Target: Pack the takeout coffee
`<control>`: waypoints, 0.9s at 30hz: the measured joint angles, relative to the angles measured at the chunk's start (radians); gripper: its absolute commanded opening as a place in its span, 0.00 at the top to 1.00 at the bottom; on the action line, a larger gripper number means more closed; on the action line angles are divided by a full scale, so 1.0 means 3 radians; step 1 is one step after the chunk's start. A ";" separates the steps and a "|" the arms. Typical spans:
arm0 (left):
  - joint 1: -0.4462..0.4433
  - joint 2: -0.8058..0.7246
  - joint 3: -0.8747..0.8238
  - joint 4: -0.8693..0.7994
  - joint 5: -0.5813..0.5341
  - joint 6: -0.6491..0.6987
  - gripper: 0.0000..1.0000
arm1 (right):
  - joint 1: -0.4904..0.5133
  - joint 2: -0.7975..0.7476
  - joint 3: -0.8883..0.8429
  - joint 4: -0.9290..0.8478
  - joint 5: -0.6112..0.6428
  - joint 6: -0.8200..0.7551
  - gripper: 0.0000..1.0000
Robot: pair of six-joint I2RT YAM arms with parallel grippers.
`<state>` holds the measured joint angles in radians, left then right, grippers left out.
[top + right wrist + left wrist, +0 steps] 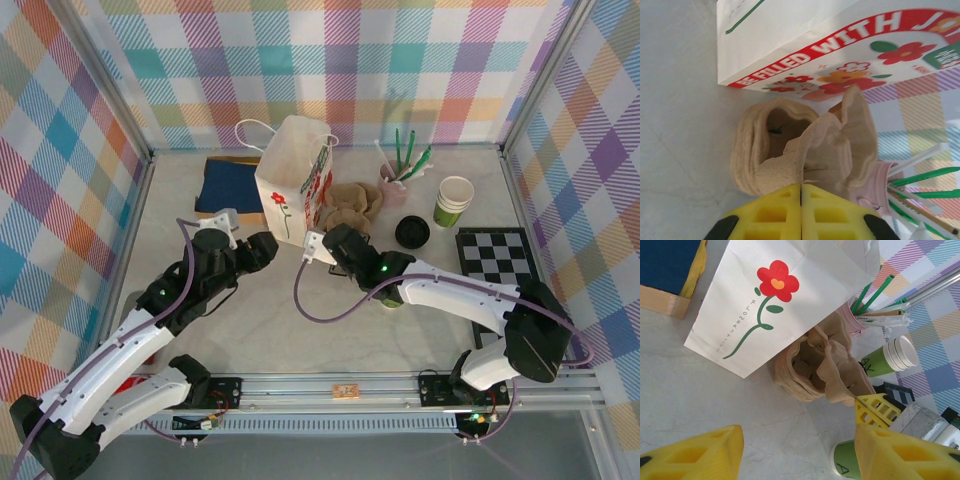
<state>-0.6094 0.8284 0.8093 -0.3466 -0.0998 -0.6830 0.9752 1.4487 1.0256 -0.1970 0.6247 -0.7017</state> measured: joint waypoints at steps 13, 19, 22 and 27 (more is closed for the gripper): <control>0.0034 -0.0050 -0.0051 -0.0061 -0.0052 0.0000 0.40 | 0.0001 0.0001 0.0014 -0.0275 -0.0220 0.0173 0.59; 0.0065 -0.0109 -0.0051 -0.0074 -0.0061 0.0005 0.40 | -0.0060 -0.0015 0.0225 -0.0524 -0.0413 0.0210 0.43; 0.0080 -0.0155 -0.0050 -0.0085 -0.0060 0.0041 0.40 | -0.0207 -0.0099 0.0498 -0.0771 -0.0659 0.0235 0.38; 0.0122 -0.0182 -0.0046 -0.0168 -0.0046 0.0099 0.40 | -0.0777 -0.0127 0.1277 -0.1265 -0.1268 0.0230 0.31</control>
<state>-0.5728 0.7738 0.7956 -0.3969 -0.1135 -0.6533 0.7422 1.4105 1.4086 -0.5766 0.2443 -0.6327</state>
